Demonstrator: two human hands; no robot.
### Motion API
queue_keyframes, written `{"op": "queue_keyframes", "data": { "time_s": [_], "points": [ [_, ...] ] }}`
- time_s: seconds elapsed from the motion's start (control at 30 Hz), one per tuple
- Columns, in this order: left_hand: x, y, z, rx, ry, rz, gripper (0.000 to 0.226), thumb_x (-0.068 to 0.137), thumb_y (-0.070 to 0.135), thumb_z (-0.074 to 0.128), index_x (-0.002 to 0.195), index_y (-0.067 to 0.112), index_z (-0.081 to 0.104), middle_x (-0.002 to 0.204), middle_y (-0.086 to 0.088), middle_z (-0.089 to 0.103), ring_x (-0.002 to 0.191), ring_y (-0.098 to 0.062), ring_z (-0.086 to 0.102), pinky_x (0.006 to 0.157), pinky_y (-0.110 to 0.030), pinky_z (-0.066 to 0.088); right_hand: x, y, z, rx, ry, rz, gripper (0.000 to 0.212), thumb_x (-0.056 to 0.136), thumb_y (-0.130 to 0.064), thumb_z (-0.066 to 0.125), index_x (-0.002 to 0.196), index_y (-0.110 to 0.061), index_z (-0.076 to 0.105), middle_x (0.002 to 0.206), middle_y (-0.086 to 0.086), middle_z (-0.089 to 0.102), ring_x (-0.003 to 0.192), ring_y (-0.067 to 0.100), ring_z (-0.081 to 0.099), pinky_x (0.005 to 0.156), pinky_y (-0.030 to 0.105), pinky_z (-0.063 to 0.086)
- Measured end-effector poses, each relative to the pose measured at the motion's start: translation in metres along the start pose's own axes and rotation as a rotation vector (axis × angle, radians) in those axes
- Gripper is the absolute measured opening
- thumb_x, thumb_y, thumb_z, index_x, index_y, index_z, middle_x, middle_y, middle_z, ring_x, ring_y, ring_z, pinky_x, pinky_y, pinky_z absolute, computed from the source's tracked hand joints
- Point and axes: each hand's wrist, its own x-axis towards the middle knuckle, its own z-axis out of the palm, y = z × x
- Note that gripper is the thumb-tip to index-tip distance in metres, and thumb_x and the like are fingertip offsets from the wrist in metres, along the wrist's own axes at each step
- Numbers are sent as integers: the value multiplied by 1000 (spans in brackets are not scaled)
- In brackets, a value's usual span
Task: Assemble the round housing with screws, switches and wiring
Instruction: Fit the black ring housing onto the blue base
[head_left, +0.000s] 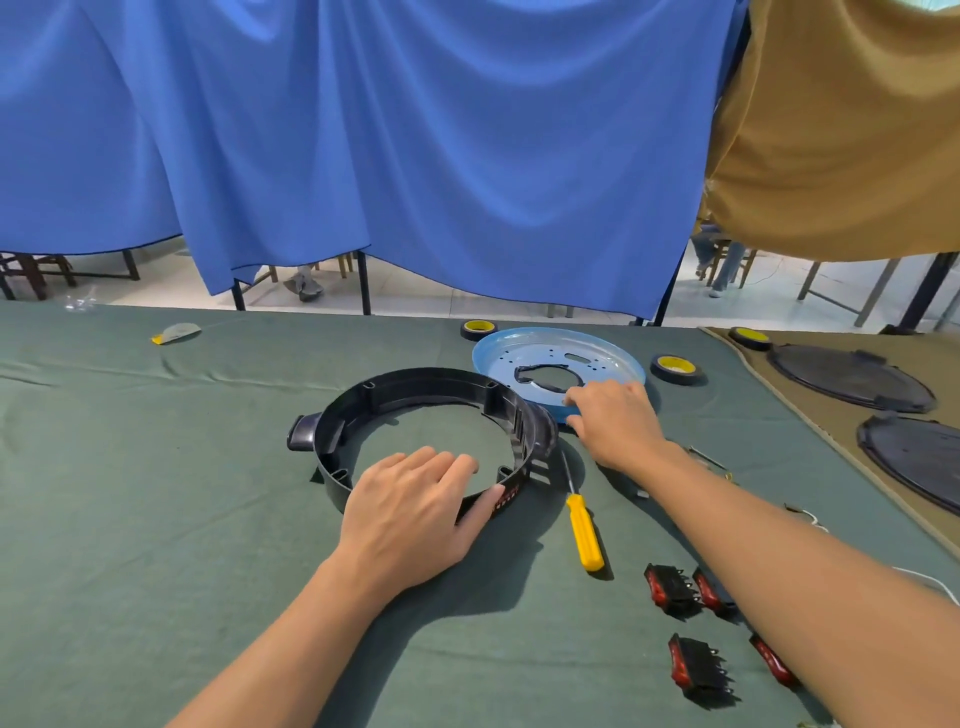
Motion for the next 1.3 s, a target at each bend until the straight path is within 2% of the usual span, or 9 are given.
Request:
{"op": "queue_keyframes", "data": {
  "time_s": [0.23,0.47,0.53,0.63,0.77,0.9,1.1,1.2,1.3],
  "points": [
    [2,2,-3,0,38,103,28,99,37,49,89,23,71,67,9,61,61,-18,57,48,-31,43,3,12,-16,37,161,2,21,97,-27,54,107,-15,67,100,4,67,96,23,55,85,38,40],
    [4,2,-6,-37,-89,29,31,95,42,50,97,19,71,70,8,62,69,-16,61,52,-30,49,-22,9,-46,323,302,6,17,93,-12,60,103,-1,67,95,12,66,91,30,54,83,43,40],
    [7,4,-7,-79,-127,-6,33,94,43,49,97,19,71,75,9,65,74,-15,63,54,-28,50,-31,7,-56,432,355,21,16,92,-12,61,103,-3,68,93,9,66,90,27,54,82,34,38],
    [16,7,-11,-143,-162,-82,31,94,43,52,99,18,71,83,9,69,81,-13,65,58,-27,51,-45,0,-71,580,414,36,9,92,-13,62,97,-8,67,87,1,62,80,17,50,69,13,29],
    [28,12,-13,-228,-215,-234,30,96,36,57,113,13,67,105,3,70,103,-19,62,82,-35,49,-61,-9,-87,770,447,70,7,93,-18,62,99,-16,65,88,-6,60,78,5,51,62,11,35],
    [38,16,-19,-308,-176,-386,38,100,39,46,124,14,60,117,4,65,114,-16,54,94,-32,39,-76,-12,-102,1041,421,96,4,94,-19,60,97,-21,63,91,-5,64,80,4,55,66,10,42],
    [51,28,-38,-595,-162,-611,43,100,43,42,131,15,49,127,2,57,121,-15,50,100,-29,39,-103,-14,-126,1815,377,193,13,97,-12,53,91,-17,63,89,-4,72,86,12,67,79,32,57],
    [57,33,-50,-751,-187,-745,54,100,45,41,142,10,38,143,-7,47,131,-21,44,110,-40,36,-116,-19,-136,2005,372,183,20,96,-12,53,84,-22,66,96,2,72,90,16,69,76,31,58],
    [58,31,-58,-838,-234,-846,63,100,49,39,148,10,29,151,-9,39,137,-24,39,112,-37,31,-127,-24,-145,2151,365,187,16,95,-11,53,84,-17,64,100,6,72,93,20,69,79,37,59]
  ]
}}
